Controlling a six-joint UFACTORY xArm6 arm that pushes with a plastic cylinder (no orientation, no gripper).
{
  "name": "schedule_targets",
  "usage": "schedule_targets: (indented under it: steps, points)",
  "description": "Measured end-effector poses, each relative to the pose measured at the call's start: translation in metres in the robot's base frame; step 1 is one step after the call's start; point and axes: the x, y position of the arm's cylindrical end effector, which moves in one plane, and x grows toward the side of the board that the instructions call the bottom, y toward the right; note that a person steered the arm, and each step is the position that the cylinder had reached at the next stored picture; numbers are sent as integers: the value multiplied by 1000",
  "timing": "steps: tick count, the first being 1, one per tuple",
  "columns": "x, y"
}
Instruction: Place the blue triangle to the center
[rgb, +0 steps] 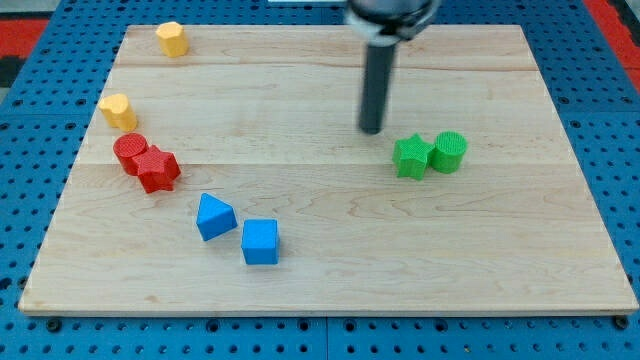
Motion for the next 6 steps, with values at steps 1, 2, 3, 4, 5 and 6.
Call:
schedule_targets:
  steps: [1,2,3,4,5,6]
  points:
    - [28,-127]
    - [79,-210]
    - [141,-211]
    - [165,-153]
    - [126,-133]
    - [77,-134]
